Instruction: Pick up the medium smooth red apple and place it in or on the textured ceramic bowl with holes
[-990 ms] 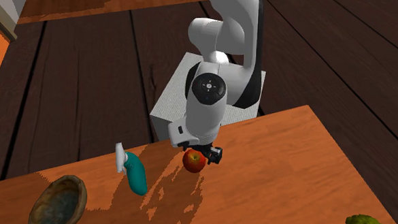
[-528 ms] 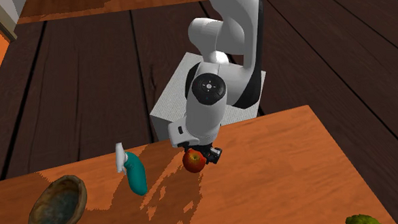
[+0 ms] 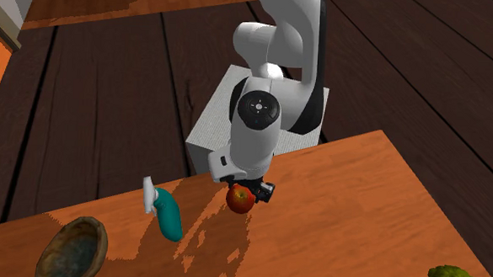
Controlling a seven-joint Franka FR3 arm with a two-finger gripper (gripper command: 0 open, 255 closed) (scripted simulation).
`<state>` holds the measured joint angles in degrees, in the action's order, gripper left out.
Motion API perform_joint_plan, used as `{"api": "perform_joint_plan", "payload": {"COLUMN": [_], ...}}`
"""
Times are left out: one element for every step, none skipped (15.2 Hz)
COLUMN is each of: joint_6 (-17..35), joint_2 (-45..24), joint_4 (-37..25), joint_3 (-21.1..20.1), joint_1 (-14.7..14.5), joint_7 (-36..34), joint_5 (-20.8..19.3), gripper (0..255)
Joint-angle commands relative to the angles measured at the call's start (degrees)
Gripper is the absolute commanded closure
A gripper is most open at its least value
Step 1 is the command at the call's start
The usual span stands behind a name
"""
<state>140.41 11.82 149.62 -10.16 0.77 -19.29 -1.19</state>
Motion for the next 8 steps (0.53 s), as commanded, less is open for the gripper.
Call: {"api": "perform_joint_plan", "payload": {"joint_6": [-0.9, -1.8, -2.7, -3.6, -4.5, -5.4, -6.3, -7.2], "joint_2": [0.6, 1.2, 1.8, 2.4, 3.0, 3.6, 4.1, 4.7], "joint_4": [-0.2, -0.5, -0.8, -1.1, -1.5, -1.8, -2.2, -2.5], "joint_3": [0.1, 0.1, 0.2, 0.2, 0.3, 0.3, 0.4, 0.5], "joint_1": [-0.1, -0.1, -0.2, -0.2, -0.3, -0.3, -0.4, -0.4], "joint_7": [0.2, 0.3, 0.5, 0.6, 0.7, 0.9, 1.0, 1.1], "joint_5": [0.2, 0.3, 0.5, 0.6, 0.8, 0.9, 1.0, 1.1], "gripper": [255, 255, 255, 255, 255, 255, 255, 255]}}
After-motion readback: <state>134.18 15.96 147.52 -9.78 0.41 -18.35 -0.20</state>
